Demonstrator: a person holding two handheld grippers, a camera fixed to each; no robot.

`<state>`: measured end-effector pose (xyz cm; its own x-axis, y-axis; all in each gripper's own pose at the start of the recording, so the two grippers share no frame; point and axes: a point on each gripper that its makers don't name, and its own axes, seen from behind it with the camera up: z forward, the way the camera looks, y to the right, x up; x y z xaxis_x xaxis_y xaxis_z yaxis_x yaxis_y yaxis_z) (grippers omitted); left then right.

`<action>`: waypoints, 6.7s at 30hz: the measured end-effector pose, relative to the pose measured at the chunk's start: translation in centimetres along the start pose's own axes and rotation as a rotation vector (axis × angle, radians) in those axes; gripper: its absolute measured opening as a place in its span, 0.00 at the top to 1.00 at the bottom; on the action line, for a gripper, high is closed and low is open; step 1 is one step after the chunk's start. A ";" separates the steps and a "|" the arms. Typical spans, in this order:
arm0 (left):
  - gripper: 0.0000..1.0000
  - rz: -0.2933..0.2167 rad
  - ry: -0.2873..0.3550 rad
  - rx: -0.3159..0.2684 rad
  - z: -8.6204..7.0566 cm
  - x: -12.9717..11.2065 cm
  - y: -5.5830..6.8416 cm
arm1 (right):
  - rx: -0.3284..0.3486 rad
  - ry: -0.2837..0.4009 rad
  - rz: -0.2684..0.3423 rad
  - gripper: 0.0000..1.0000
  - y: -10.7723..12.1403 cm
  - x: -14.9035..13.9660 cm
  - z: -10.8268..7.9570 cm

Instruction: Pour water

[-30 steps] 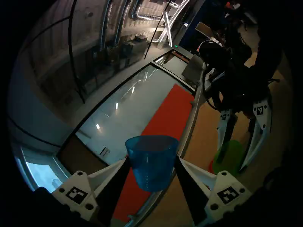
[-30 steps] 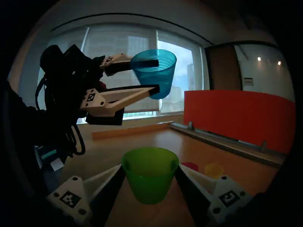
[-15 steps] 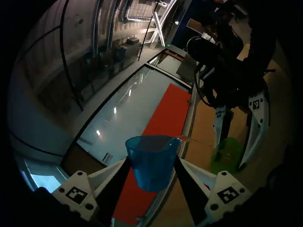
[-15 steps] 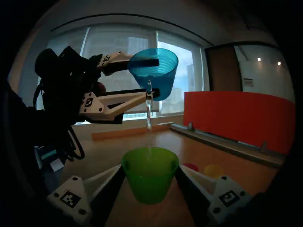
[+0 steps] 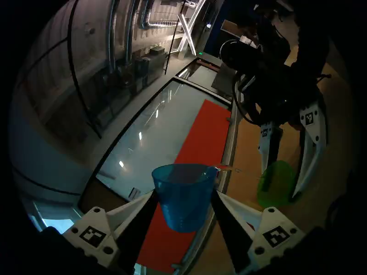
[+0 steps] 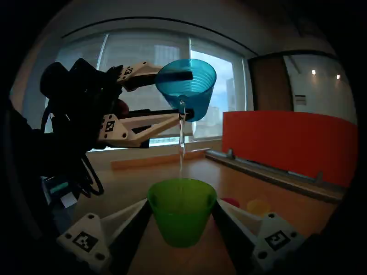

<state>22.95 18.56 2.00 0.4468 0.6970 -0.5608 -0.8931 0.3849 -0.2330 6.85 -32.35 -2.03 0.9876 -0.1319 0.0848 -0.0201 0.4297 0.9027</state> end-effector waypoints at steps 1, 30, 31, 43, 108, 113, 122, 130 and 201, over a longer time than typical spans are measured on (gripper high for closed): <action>0.19 0.003 0.000 0.001 0.0 0.0 0.0 | 0.000 0.001 -0.001 0.10 0.0 0.0 0.0; 0.19 0.095 -0.005 0.021 -0.4 0.5 -0.9 | -0.007 0.009 -0.013 0.10 0.1 0.4 -0.3; 0.19 0.098 -0.005 0.021 -0.4 0.5 -0.9 | -0.007 0.009 -0.013 0.10 0.1 0.4 -0.3; 0.19 0.158 -0.009 0.021 -0.4 0.8 -1.0 | -0.008 0.010 -0.017 0.11 0.1 0.4 -0.4; 0.19 0.350 -0.002 0.047 0.5 2.1 -0.8 | -0.019 0.020 -0.029 0.11 0.3 0.8 -0.5; 0.19 0.370 -0.004 0.051 0.3 2.1 -1.0 | -0.020 0.019 -0.031 0.11 0.3 0.7 -0.5; 0.19 0.400 0.006 0.051 -0.1 2.6 -0.9 | -0.025 0.018 -0.030 0.11 0.4 0.6 -0.5; 0.19 0.432 0.018 0.047 -0.2 3.2 -0.4 | -0.026 0.020 -0.026 0.11 0.6 0.6 -0.4; 0.19 -0.618 0.005 0.023 0.1 0.4 -2.8 | -0.056 0.053 -0.036 0.11 1.6 2.0 -1.3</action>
<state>25.67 17.81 2.51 0.8806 0.3383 -0.3317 -0.4681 0.7293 -0.4990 8.95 -30.76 -1.00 0.9945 -0.1009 0.0292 0.0224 0.4747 0.8799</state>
